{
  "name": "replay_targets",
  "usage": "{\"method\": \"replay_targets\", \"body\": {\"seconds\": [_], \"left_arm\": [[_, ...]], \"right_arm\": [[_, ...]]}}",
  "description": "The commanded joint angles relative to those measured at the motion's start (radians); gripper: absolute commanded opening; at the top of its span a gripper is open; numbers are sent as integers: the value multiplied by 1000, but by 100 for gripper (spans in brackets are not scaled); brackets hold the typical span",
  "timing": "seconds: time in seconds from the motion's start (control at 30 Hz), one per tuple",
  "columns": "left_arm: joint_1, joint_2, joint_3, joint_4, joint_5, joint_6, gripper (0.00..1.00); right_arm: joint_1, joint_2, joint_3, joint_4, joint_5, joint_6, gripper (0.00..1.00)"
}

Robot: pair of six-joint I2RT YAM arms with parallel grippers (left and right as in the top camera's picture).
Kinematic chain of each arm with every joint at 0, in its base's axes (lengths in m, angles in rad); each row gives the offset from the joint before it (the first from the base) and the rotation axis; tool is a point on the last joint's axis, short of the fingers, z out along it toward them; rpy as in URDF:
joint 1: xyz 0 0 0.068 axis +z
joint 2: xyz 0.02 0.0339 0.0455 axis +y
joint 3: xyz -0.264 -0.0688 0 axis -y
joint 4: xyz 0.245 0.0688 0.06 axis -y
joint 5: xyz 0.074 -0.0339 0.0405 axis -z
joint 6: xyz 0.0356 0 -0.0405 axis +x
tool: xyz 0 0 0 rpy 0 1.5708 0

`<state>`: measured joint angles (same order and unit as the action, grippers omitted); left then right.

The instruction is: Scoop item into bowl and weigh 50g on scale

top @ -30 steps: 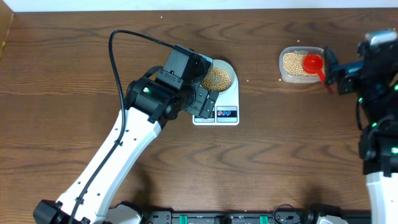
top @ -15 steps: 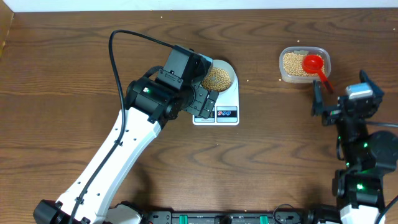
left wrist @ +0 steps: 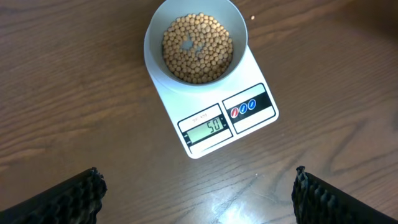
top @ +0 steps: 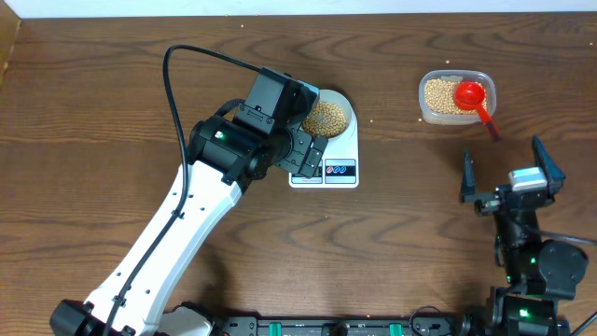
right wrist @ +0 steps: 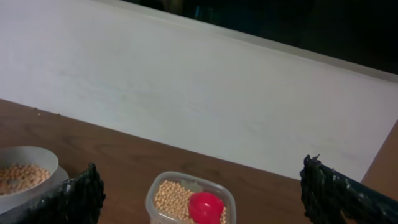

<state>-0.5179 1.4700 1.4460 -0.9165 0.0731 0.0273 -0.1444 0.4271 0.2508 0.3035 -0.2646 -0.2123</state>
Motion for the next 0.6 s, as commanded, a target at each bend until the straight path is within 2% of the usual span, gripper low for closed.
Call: {"method": "replay_targets", "body": {"seconds": [0.0,0.2,0.43,0.57], "left_arm": [[2,7,-10,-3,2,10,98],[2,7,-10,-3,2,10,98],[2,7,-10,-3,2,10,98],[2,7,-10,-3,2,10,98]], "right_arm": [[8,-48,-36,3,13,-2,99],[8,-128,-90,6,28,-3,99],[8,-259,-216,90,58,-2,99],[7,-327,-245,56,97,-2,99]]}}
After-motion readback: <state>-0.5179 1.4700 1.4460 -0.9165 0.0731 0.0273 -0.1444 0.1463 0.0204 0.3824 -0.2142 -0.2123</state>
